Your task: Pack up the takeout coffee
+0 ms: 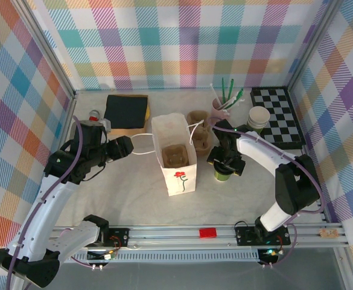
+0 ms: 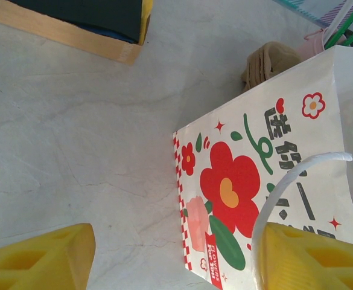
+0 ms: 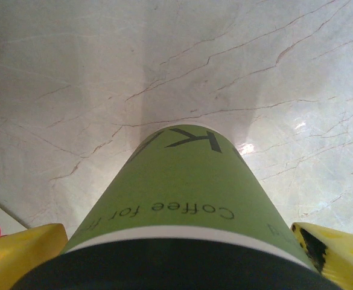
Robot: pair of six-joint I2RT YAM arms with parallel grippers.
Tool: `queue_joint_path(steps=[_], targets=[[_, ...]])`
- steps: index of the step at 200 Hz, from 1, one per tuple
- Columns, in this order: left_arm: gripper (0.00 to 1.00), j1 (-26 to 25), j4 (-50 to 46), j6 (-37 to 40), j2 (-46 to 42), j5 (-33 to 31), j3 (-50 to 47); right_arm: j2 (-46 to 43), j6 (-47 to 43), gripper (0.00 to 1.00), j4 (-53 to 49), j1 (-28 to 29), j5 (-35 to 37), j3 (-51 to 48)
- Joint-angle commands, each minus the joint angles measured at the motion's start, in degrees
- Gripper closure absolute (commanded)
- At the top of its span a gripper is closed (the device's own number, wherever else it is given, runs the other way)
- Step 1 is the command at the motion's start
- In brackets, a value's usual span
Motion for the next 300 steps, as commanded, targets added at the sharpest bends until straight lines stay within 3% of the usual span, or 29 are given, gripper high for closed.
queue_joint_path(steps=[1,154,246,300], targets=[[0.3,-0.2,-1.1,0.8,-0.2,-1.0,0.5,1.4,-1.2,0.07,-2.0,-0.1,-0.8,1.2],[0.3,-0.2,-1.0,1.0,-0.2,-1.3,1.0,2.7,-0.4,0.09,-1.0,0.7,0.6,-1.1],[0.3,-0.2,-1.7,1.0,-0.8,-1.4,1.8,2.0,-0.8,0.27,-1.4,1.4,2.2,-2.6],[0.3,-0.2,-4.6,2.8,0.5,-2.9,6.5,-2.8,-6.2,0.35,-6.7,2.7,2.5,1.3]])
